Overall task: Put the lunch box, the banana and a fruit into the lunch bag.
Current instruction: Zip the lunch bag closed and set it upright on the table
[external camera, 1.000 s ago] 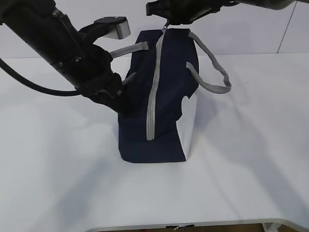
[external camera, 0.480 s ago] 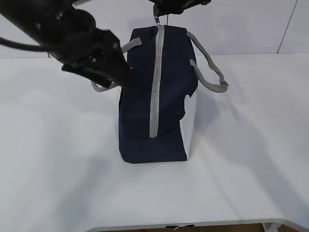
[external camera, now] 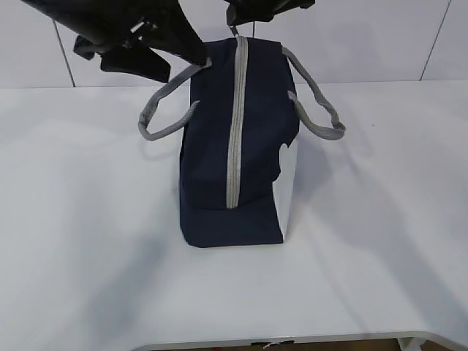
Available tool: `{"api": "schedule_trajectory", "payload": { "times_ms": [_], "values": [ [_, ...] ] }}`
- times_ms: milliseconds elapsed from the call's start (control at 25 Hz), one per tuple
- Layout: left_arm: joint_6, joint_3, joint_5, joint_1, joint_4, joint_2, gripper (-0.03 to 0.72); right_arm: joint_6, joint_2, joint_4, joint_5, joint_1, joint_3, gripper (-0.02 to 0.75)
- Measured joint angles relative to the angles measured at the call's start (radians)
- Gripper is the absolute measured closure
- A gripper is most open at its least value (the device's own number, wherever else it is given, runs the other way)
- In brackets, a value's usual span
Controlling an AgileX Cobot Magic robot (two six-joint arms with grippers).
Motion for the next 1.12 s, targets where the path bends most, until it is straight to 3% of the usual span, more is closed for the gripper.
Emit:
{"api": "schedule_trajectory", "payload": {
  "times_ms": [560,640,760,840,960,1120],
  "values": [
    [0.037,-0.017,-0.008,-0.011,-0.123,0.156,0.221,0.0,0.0,0.004,0.0,0.0,-0.002,0.72],
    [0.038,-0.017,-0.006,-0.011,-0.123,0.17,0.297,0.0,0.0,0.004,0.0,0.0,-0.002,0.72],
    [0.054,-0.017,0.0,-0.011,-0.114,0.174,0.538,-0.002,0.0,0.004,0.0,0.0,-0.002,0.72],
    [0.097,-0.022,0.026,-0.011,-0.114,0.174,0.647,-0.01,0.0,0.004,0.0,0.0,-0.002,0.72],
    [0.164,-0.046,0.115,0.006,-0.1,0.174,0.676,-0.021,0.0,0.004,0.014,0.0,-0.006,0.72],
    [0.208,-0.097,0.266,0.031,-0.001,0.174,0.678,-0.055,0.0,0.004,0.046,0.0,-0.012,0.72]
  ]
}}
